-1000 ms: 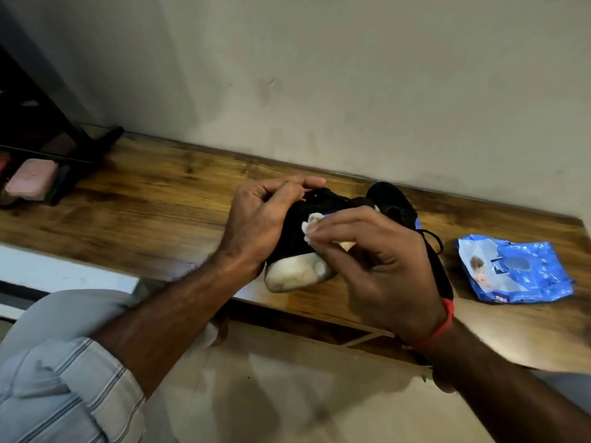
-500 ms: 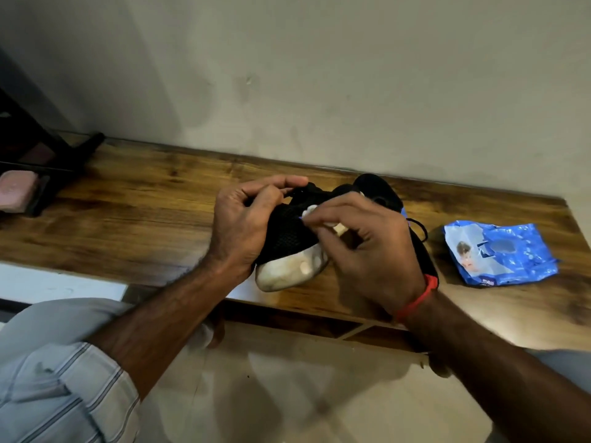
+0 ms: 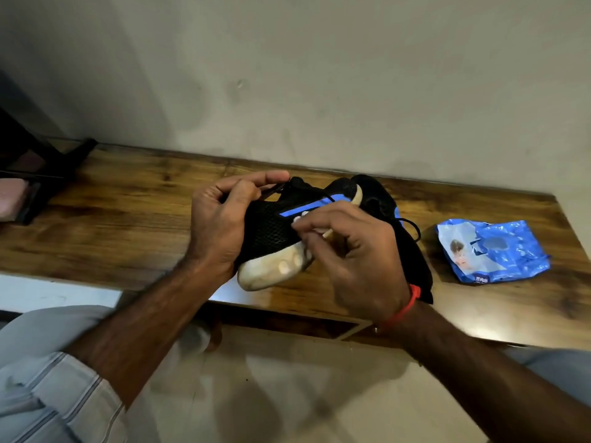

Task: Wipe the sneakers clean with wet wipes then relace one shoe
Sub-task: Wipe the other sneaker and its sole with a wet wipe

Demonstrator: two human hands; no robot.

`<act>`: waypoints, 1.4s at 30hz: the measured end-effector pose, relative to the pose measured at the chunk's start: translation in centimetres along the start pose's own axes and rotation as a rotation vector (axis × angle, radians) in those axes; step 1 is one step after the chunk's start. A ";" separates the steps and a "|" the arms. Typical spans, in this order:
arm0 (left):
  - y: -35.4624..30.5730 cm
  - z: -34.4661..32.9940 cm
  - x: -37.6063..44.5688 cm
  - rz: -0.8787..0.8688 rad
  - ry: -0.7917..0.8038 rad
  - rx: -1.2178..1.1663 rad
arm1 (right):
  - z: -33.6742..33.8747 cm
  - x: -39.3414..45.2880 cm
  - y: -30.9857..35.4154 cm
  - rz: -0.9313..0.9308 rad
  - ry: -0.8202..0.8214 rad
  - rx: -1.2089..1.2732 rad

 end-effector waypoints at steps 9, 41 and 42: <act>-1.3 -0.4 0.5 -0.129 0.176 0.069 | 2.8 2.5 -8.4 -0.410 -0.092 -0.035; -0.8 -1.5 0.1 -0.275 0.450 0.075 | 2.6 1.2 -4.4 -0.138 -0.095 -0.109; -0.8 -1.6 0.1 -0.317 0.479 0.106 | 3.6 1.6 -6.3 -0.265 -0.129 -0.067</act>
Point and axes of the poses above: each hand's wrist, its own x-axis towards the middle knuckle, its own z-axis out of the back of the hand, y = z × x, the point moved 8 cm from there along x, towards the middle knuckle, and after that the axes turned 9 degrees about -z, right-handed, at the moved point
